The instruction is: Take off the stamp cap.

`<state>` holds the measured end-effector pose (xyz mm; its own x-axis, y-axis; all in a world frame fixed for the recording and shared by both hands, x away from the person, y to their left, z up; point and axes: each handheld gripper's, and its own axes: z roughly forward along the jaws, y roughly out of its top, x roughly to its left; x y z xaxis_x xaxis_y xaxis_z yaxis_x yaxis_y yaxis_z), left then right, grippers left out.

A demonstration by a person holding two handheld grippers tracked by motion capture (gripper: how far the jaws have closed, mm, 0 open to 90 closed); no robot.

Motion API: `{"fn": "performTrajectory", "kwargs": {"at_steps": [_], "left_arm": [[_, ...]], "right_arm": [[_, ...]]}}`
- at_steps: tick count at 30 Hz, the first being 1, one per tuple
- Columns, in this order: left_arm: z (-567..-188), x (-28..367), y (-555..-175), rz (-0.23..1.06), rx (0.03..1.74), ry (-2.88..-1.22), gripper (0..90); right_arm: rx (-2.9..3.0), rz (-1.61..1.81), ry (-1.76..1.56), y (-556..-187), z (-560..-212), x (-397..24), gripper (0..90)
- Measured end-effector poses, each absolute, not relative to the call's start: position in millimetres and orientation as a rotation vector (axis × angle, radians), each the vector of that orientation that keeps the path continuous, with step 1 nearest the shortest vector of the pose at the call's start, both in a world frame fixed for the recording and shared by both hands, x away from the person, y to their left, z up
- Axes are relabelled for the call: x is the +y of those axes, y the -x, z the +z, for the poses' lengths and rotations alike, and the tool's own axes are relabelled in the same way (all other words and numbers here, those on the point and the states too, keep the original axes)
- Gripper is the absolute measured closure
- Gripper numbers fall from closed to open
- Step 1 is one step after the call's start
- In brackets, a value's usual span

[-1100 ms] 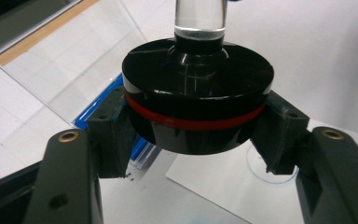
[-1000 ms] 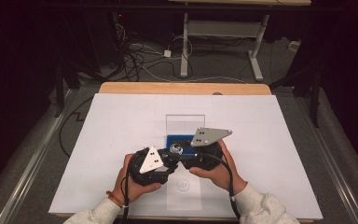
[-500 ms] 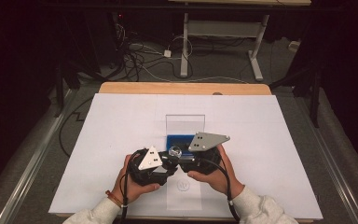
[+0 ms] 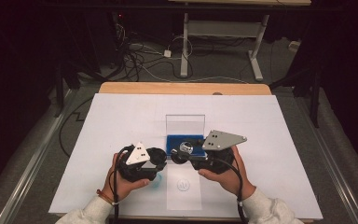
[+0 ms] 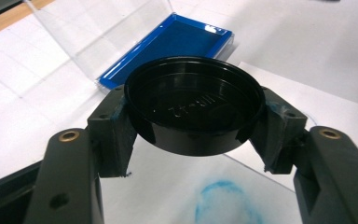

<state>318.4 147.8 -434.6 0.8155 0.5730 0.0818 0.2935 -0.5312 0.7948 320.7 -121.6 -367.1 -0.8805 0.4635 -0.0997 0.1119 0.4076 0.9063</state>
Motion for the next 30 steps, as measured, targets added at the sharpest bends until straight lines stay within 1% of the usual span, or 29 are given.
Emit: {"fn": "performTrajectory", "kwargs": {"at_steps": [9, 30], "left_arm": [[-434, 157, -317, 0.442, 0.636, -2.167, 37.2], [-425, 174, -313, 0.489, 0.662, -2.137, 37.1]], "right_arm": [[2.333, 1.399, -0.514, -323, -368, -139, 57.3], [2.34, 1.346, -0.536, -319, -376, -157, 57.3]]}}
